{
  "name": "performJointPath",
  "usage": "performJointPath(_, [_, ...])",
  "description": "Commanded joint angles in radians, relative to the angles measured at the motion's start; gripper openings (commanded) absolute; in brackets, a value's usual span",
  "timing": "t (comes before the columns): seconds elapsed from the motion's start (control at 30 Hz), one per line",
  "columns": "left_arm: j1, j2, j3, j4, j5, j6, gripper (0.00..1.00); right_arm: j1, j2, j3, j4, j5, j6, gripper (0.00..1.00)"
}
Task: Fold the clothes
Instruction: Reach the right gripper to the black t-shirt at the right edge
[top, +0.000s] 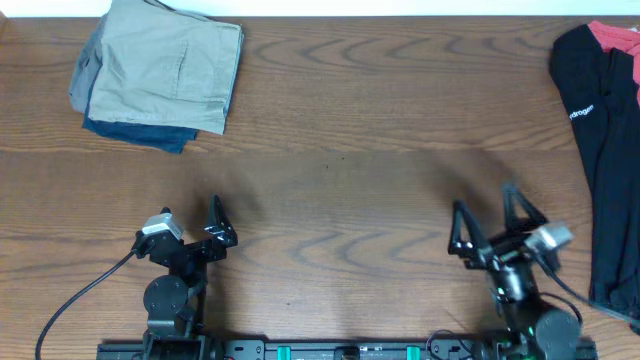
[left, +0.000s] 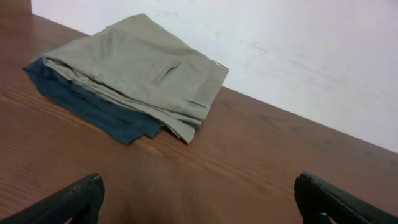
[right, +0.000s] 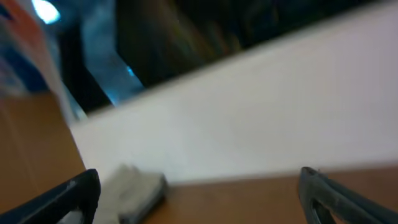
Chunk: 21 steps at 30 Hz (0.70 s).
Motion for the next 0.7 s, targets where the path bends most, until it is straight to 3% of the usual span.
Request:
performJointPath(0.0, [-0.003, 0.001, -0.019, -0.036, -0.029, -0.001, 0.98, 0.011, 0.002, 0.013, 0.061, 0.031, 0.026, 0.99])
performJointPath(0.27, [-0.003, 0.001, -0.019, -0.036, -0.029, -0.001, 0.98, 0.011, 0.208, 0.200, 0.033, 0.113, -0.203, 0.99])
performJointPath(0.5, [-0.003, 0.001, -0.019, -0.036, -0.029, -0.001, 0.98, 0.011, 0.674, 0.580, -0.153, 0.454, -0.426, 0.99])
performJointPath(0.67, [-0.003, 0.001, -0.019, -0.036, -0.029, -0.001, 0.98, -0.049, 1.056, 0.951, -0.388, 0.640, -0.449, 0.99])
